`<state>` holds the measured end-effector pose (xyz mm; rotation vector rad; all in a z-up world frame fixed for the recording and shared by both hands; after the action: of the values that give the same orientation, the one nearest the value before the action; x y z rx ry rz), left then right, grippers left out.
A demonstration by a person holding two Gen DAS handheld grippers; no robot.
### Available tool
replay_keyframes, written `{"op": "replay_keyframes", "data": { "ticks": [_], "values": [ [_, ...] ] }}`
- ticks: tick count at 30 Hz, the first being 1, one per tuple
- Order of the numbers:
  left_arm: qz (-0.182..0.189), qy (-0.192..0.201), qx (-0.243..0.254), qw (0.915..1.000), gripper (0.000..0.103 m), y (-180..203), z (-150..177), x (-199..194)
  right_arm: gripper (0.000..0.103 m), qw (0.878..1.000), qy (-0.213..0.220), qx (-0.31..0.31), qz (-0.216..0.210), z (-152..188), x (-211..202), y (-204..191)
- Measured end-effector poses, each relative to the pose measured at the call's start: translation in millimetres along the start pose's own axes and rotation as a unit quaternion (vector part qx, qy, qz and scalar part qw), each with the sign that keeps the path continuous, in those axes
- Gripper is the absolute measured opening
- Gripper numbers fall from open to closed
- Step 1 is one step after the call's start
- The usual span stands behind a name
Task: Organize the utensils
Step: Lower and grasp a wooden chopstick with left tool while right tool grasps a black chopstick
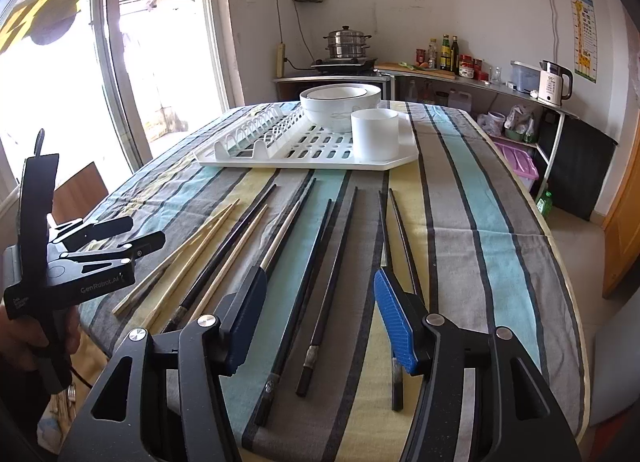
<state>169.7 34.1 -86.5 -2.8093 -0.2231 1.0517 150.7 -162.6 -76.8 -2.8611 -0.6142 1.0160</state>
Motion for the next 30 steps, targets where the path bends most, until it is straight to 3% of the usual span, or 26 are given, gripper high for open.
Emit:
{"op": "replay_keyframes", "data": {
  "ticks": [11, 30],
  "values": [
    [0.038, -0.044, 0.035, 0.9977, 0.051, 18.3, -11.8, 39.7, 0.027, 0.997, -0.069, 0.033, 0.02, -26.8, 65.4, 38.6],
    [0.069, -0.09, 0.075, 0.9907, 0.032, 37.5, -30.7, 69.4, 0.02, 0.989, -0.143, 0.033, 0.028, -50.7, 130.7, 61.1]
  ]
}}
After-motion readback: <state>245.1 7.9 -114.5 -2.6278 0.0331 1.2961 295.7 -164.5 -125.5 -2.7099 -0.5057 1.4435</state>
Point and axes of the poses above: each gripper's, at about its wrist camera, not at the fingertips, and x roughly the way its jaws point, y to its right, z to its underside, the point moved 9 cm from there along x, roughly the way its jaws point, and after that the axes turned 11 degrees about -z, right-handed, at the moved point
